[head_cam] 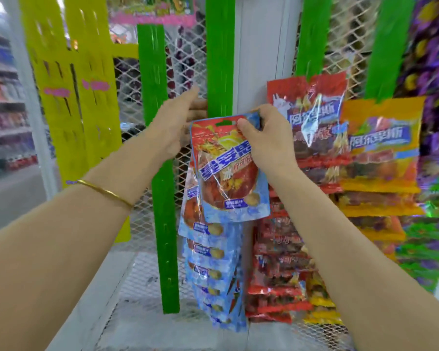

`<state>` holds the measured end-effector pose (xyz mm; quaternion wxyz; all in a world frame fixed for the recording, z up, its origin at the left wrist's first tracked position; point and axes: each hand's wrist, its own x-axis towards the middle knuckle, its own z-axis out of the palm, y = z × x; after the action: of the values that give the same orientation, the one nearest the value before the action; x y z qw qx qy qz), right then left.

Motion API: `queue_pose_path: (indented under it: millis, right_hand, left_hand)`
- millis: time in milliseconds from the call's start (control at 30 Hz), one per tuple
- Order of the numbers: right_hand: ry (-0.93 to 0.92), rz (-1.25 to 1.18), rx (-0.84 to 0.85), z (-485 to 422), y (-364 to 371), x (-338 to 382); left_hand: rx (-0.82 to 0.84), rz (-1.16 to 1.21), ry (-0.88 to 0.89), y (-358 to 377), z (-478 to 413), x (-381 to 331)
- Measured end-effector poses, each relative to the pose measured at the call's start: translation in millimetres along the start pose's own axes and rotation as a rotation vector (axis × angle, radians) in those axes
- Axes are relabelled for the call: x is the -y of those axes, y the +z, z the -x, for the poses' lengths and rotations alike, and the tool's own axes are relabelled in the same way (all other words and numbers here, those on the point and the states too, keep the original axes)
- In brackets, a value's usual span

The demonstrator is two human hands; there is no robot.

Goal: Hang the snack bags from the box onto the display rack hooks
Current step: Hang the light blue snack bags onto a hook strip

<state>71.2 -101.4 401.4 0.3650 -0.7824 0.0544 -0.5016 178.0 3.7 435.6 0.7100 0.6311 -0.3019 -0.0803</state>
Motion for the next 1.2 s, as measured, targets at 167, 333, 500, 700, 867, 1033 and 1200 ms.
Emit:
queue_pose_path:
  millis: [167,333,500,700,867,1033,1200]
  right_hand:
    - [-0.049,0.032,-0.124,-20.5,13.5,7.4]
    - [-0.077,0.035,-0.167,-28.5,17.9,7.7]
    - [-0.049,0.098,-0.140,-25.6,17.4,8.8]
    - [0.018,0.128,-0.094,-8.1,15.4,-2.8]
    - [0.014,0.149,-0.061,-0.2,11.0,-4.2]
    - [-0.044,0.431,-0.031,22.8,-0.1,9.2]
    - [-0.293,0.398,-0.196,105.1,-21.8,-6.8]
  left_hand:
    - [0.000,-0.089,0.063,5.7,-4.9,-11.0]
    - [-0.017,-0.084,0.056,6.6,-7.4,-12.4]
    - [-0.033,-0.072,0.044,8.3,-5.2,-13.1]
    - [-0.097,-0.095,0.066,11.4,1.8,-12.5]
    - [-0.099,-0.227,0.155,8.4,13.8,-5.2]
    - [-0.299,-0.646,0.476,1.7,45.3,32.6]
    - [-0.419,-0.657,0.741,1.1,125.5,94.6]
